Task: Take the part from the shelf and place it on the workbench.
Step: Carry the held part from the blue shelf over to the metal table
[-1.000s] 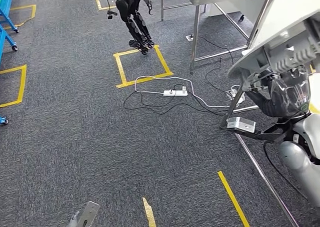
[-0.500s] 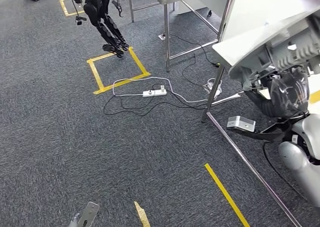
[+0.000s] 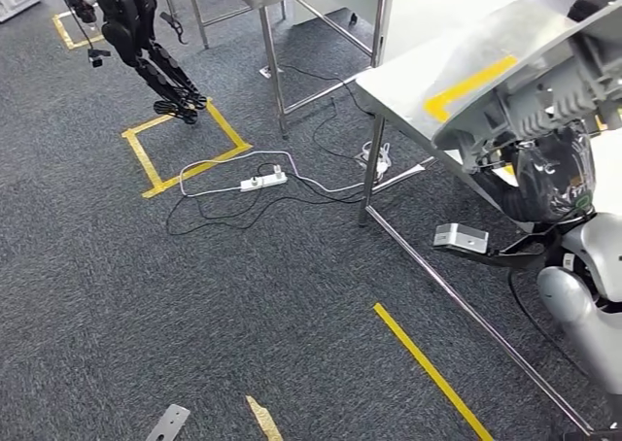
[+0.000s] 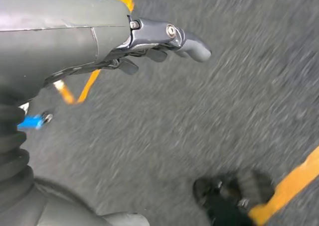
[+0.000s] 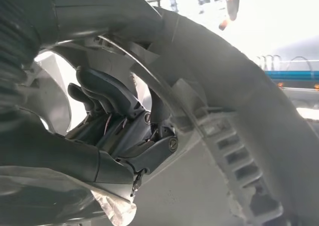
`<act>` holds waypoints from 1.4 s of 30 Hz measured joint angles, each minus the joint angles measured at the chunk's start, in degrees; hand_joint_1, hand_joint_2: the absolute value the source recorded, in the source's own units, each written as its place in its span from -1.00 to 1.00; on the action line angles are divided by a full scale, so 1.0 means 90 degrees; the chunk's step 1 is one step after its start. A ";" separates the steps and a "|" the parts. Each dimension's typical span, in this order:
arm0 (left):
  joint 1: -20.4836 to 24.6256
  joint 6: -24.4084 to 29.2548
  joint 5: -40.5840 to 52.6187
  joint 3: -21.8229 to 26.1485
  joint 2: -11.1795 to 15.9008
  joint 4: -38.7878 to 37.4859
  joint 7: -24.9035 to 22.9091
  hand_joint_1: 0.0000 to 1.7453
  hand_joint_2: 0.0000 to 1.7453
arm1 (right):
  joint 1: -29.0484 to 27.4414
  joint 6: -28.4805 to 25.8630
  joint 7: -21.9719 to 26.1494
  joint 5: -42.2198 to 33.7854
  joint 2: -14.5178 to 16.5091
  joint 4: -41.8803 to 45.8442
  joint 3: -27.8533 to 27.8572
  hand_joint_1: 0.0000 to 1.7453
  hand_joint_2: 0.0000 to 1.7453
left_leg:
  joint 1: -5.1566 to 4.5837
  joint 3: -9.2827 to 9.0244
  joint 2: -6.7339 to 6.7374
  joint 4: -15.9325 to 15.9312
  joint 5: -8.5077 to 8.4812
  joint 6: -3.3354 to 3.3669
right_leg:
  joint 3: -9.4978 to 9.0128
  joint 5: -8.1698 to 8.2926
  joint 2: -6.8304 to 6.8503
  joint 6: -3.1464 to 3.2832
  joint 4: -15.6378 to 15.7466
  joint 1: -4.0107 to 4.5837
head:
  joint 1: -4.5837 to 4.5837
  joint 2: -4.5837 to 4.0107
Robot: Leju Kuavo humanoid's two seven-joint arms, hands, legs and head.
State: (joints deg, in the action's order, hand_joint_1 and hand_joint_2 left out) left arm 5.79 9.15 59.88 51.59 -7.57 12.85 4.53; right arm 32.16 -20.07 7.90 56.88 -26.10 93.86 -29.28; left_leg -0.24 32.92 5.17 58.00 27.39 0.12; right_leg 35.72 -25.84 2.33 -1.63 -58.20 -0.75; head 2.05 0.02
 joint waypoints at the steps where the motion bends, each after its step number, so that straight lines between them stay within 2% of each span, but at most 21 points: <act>1: -0.0008 -0.0170 -0.0034 0.0010 0.0019 0.0000 -0.0100 -1.00 1.00 | 0.0021 0.0015 0.0006 0.0005 0.0047 -0.0036 -0.0009 1.00 1.00 | 0.0018 0.0010 -0.0065 0.0058 0.0057 -0.0035 | 0.0002 0.0005 -0.0054 0.0043 0.0000 -0.0004 | -0.0007 0.0000; 4: -0.0055 -0.0572 -0.0075 0.0048 0.0053 -0.0001 -0.0329 -1.00 1.00 | 0.0153 0.0045 0.0029 0.0002 0.0230 -0.0154 -0.0052 1.00 1.00 | 0.0056 0.0369 -0.0446 0.0910 0.0545 -0.0093 | -0.0010 0.0012 -0.0219 0.0148 0.0008 -0.0009 | -0.0035 0.0000; 6: -0.0105 -0.0720 -0.0049 0.0056 0.0058 -0.0002 -0.0420 -1.00 1.00 | 0.0220 0.0063 0.0047 0.0000 0.0366 -0.0247 -0.0094 1.00 1.00 | 0.0054 0.0757 -0.0522 0.1709 0.0831 -0.0080 | -0.0017 0.0010 -0.0368 0.0172 0.0006 0.0014 | -0.0046 0.0000; 7: -0.0120 -0.0777 -0.0030 0.0057 0.0062 -0.0002 -0.0451 -1.00 1.00 | 0.0233 0.0075 0.0055 0.0000 0.0420 -0.0289 -0.0118 1.00 1.00 | 0.0049 0.0847 -0.0534 0.1856 0.0809 -0.0060 | -0.0022 0.0009 -0.0444 0.0174 0.0005 0.0027 | -0.0048 0.0000; 9: -0.0129 -0.0878 0.0011 0.0058 0.0080 -0.0002 -0.0489 -1.00 1.00 | 0.0263 0.0098 0.0066 0.0001 0.0495 -0.0361 -0.0164 1.00 1.00 | 0.0036 0.0703 -0.0597 0.1417 0.0419 0.0005 | -0.0037 0.0009 -0.0592 0.0174 0.0001 0.0040 | -0.0048 0.0000; 11: -0.0132 -0.0938 0.0040 0.0058 0.0099 -0.0002 -0.0509 -1.00 1.00 | 0.0313 0.0105 0.0069 0.0000 0.0552 -0.0413 -0.0195 1.00 1.00 | 0.0034 0.0358 -0.0858 0.0560 -0.0005 0.0076 | -0.0031 0.0011 -0.0722 0.0164 -0.0006 0.0037 | -0.0043 0.0000; 13: -0.0138 -0.0976 0.0071 0.0056 0.0111 -0.0002 -0.0523 -1.00 1.00 | 0.0358 0.0112 0.0075 -0.0002 0.0595 -0.0457 -0.0220 1.00 1.00 | 0.0028 0.0179 -0.1047 0.0122 -0.0111 0.0102 | 0.0015 0.0030 -0.0839 0.0119 -0.0010 0.0014 | -0.0045 0.0000; 15: -0.0138 -0.1049 0.0115 0.0050 0.0112 -0.0002 -0.0546 -1.00 1.00 | 0.0379 0.0121 0.0090 -0.0003 0.0617 -0.0494 -0.0242 1.00 1.00 | 0.0015 0.0152 -0.0976 0.0046 -0.0106 0.0119 | 0.0058 0.0059 -0.0946 0.0039 0.0004 -0.0019 | -0.0051 0.0000; 17: -0.0129 -0.1149 0.0151 0.0041 0.0105 -0.0002 -0.0564 -1.00 1.00 | 0.0413 0.0127 0.0101 -0.0005 0.0625 -0.0521 -0.0254 1.00 1.00 | 0.0024 0.0115 -0.0848 -0.0042 -0.0152 0.0172 | 0.0161 -0.0045 -0.0802 -0.0016 -0.0128 -0.0013 | -0.0032 0.0000; 20: -0.0129 -0.1263 0.0202 0.0031 0.0096 -0.0002 -0.0562 -1.00 1.00 | 0.0508 0.0147 0.0139 -0.0050 0.0652 -0.0566 -0.0300 1.00 1.00 | 0.0029 0.0088 -0.0635 -0.0097 -0.0176 0.0228 | 0.0649 -0.0571 -0.0394 -0.0062 -0.1147 0.0006 | 0.0018 0.0000; 22: -0.0129 -0.1313 0.0242 0.0010 0.0086 -0.0002 -0.0557 -1.00 1.00 | 0.0522 0.0170 0.0174 -0.0098 0.0671 -0.0602 -0.0344 1.00 1.00 | 0.0033 0.0084 -0.0489 -0.0094 -0.0161 0.0235 | 0.0912 -0.0730 -0.0316 -0.0109 -0.1714 -0.0008 | 0.0018 0.0000; 23: -0.0126 -0.1332 0.0256 -0.0001 0.0079 -0.0002 -0.0554 -1.00 1.00 | 0.0526 0.0181 0.0182 -0.0114 0.0676 -0.0621 -0.0359 1.00 1.00 | 0.0039 0.0079 -0.0423 -0.0091 -0.0152 0.0228 | 0.0884 -0.0646 -0.0289 -0.0131 -0.1670 -0.0019 | 0.0021 0.0000; 24: -0.0122 -0.1350 0.0263 -0.0011 0.0070 -0.0002 -0.0553 -1.00 1.00 | 0.0536 0.0188 0.0189 -0.0125 0.0679 -0.0639 -0.0375 1.00 1.00 | 0.0047 0.0072 -0.0360 -0.0086 -0.0140 0.0213 | 0.0719 -0.0462 -0.0236 -0.0149 -0.1365 -0.0032 | 0.0019 0.0000; 26: -0.0117 -0.1368 0.0270 -0.0020 0.0057 -0.0002 -0.0548 -1.00 1.00 | 0.0583 0.0198 0.0195 -0.0142 0.0688 -0.0659 -0.0396 1.00 1.00 | 0.0040 0.0058 -0.0252 -0.0055 -0.0100 0.0154 | 0.0215 -0.0119 0.0012 -0.0160 -0.0471 -0.0018 | 0.0024 0.0000; 28: -0.0117 -0.1371 0.0271 -0.0022 0.0051 -0.0002 -0.0545 -1.00 1.00 | 0.0633 0.0207 0.0199 -0.0151 0.0710 -0.0667 -0.0409 1.00 1.00 | 0.0006 0.0054 -0.0158 -0.0014 -0.0066 0.0093 | -0.0056 -0.0025 0.0160 -0.0091 -0.0001 0.0016 | 0.0013 0.0000; 30: -0.0114 -0.1371 0.0272 -0.0024 0.0050 -0.0002 -0.0544 -1.00 1.00 | 0.0646 0.0219 0.0203 -0.0155 0.0724 -0.0678 -0.0415 1.00 1.00 | -0.0010 0.0043 -0.0050 0.0007 -0.0046 0.0046 | -0.0052 -0.0027 0.0053 0.0008 0.0015 0.0028 | -0.0001 0.0000; 32: -0.0099 -0.1371 0.0273 -0.0032 0.0051 -0.0002 -0.0542 -1.00 1.00 | 0.0648 0.0228 0.0205 -0.0157 0.0734 -0.0688 -0.0416 1.00 1.00 | 0.0018 0.0064 -0.0126 0.0118 0.0063 -0.0015 | -0.0050 -0.0010 -0.0062 0.0082 0.0018 0.0012 | -0.0008 0.0000; 35: -0.0094 -0.1388 0.0293 -0.0052 0.0050 -0.0002 -0.0536 -1.00 1.00 | 0.0668 0.0234 0.0200 -0.0166 0.0758 -0.0704 -0.0421 1.00 1.00 | 0.0054 0.0494 -0.0461 0.1111 0.0593 -0.0077 | -0.0062 0.0003 -0.0223 0.0168 0.0028 -0.0004 | -0.0035 0.0000; 37: -0.0099 -0.1404 0.0313 -0.0063 0.0050 -0.0002 -0.0534 -1.00 1.00 | 0.0664 0.0243 0.0202 -0.0176 0.0771 -0.0728 -0.0442 1.00 1.00 | 0.0053 0.0827 -0.0518 0.1810 0.0804 -0.0075 | -0.0064 0.0006 -0.0372 0.0185 0.0024 0.0008 | -0.0037 0.0000; 39: -0.0105 -0.1418 0.0321 -0.0070 0.0050 -0.0002 -0.0530 -1.00 1.00 | 0.0659 0.0249 0.0209 -0.0178 0.0781 -0.0745 -0.0461 1.00 1.00 | 0.0050 0.0789 -0.0555 0.1658 0.0550 -0.0032 | -0.0068 0.0009 -0.0535 0.0188 0.0016 0.0016 | -0.0038 0.0000; 42: -0.0114 -0.1439 0.0313 -0.0076 0.0063 -0.0003 -0.0495 -1.00 1.00 | 0.0662 0.0248 0.0214 -0.0212 0.0790 -0.0750 -0.0462 1.00 1.00 | 0.0058 0.0283 -0.0833 0.0455 -0.0041 0.0064 | -0.0053 0.0015 -0.0744 0.0158 -0.0002 0.0025 | -0.0033 0.0000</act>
State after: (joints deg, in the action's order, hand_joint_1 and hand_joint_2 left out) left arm 4.76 -3.80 62.70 50.90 -7.01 12.82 0.07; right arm 38.12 -17.84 9.82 54.97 -18.99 87.11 -33.44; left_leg 0.28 35.47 -2.32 62.09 27.02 0.69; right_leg 35.24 -25.70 -4.36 -0.20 -58.22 -0.53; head 1.76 0.02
